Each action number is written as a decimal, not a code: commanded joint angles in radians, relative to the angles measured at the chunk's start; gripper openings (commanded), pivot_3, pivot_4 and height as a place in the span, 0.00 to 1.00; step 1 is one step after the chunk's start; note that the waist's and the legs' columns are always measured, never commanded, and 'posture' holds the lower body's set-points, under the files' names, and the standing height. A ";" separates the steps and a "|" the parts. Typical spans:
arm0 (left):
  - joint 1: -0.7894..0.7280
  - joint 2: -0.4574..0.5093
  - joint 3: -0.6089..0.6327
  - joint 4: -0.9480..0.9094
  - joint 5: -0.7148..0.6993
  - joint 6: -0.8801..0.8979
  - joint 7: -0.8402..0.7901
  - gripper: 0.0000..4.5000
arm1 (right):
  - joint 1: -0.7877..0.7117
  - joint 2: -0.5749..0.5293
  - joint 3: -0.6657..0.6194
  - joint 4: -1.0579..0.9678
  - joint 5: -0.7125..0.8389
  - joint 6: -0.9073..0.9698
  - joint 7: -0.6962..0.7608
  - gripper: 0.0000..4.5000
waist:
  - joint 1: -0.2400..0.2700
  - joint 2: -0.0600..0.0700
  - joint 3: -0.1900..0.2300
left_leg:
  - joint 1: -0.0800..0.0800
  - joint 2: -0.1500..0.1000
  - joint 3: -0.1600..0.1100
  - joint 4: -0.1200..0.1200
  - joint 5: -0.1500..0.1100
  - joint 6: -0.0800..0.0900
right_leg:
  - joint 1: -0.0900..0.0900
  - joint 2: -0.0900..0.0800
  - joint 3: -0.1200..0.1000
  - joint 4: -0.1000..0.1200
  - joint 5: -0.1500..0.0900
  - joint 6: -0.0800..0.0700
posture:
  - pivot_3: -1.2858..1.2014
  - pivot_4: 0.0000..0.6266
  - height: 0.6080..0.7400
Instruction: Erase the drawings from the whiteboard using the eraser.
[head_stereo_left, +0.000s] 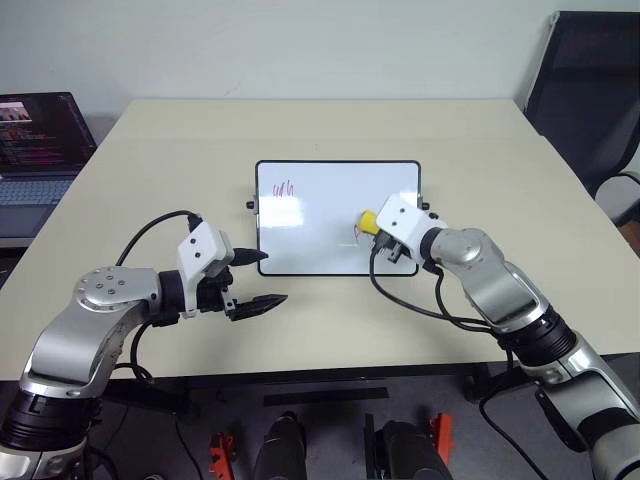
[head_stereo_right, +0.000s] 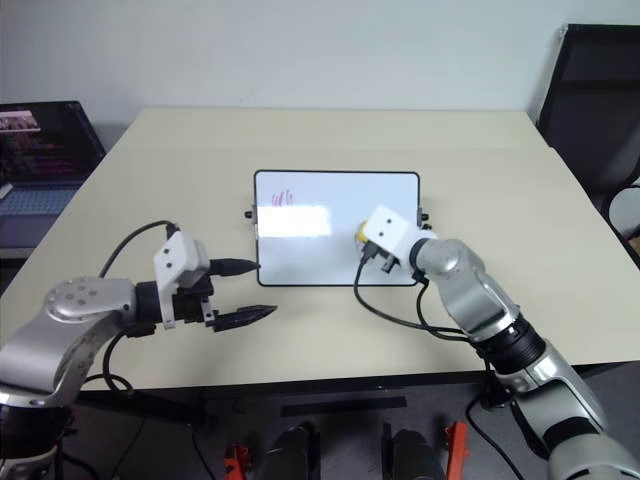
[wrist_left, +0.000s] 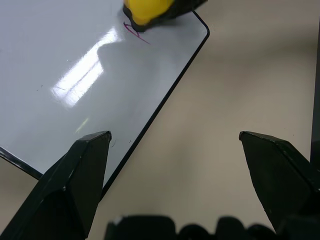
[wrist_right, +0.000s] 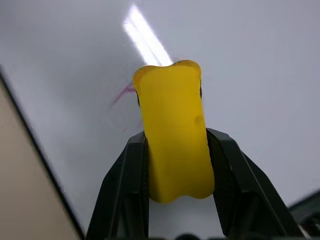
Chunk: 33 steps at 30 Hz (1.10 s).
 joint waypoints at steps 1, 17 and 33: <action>-0.002 0.009 0.028 -0.010 0.001 -0.024 -0.005 1.00 | 0.002 -0.020 0.017 0.016 -0.063 -0.025 0.015 0.28 | 0.000 0.000 0.000 | 0.000 0.000 0.000 0.000 0.000 0.000 | 0.000 0.000 0.000 0.000 0.000 0.000 | 0.52 0.24 1.00; 0.011 0.014 0.033 -0.013 -0.002 -0.027 -0.005 1.00 | -0.024 -0.008 0.043 0.075 -0.200 -0.123 0.112 0.28 | 0.000 0.000 0.000 | 0.001 0.000 0.000 0.001 0.002 0.003 | -0.001 0.000 0.000 0.004 0.000 0.000 | 0.52 0.24 1.00; 0.004 0.010 0.021 -0.007 -0.001 -0.031 -0.012 1.00 | 0.003 -0.010 -0.097 0.169 -0.251 -0.163 0.026 0.28 | 0.001 -0.001 -0.001 | 0.001 0.000 0.000 0.002 0.003 0.003 | -0.001 0.000 0.000 0.005 0.000 -0.003 | 0.52 0.24 1.00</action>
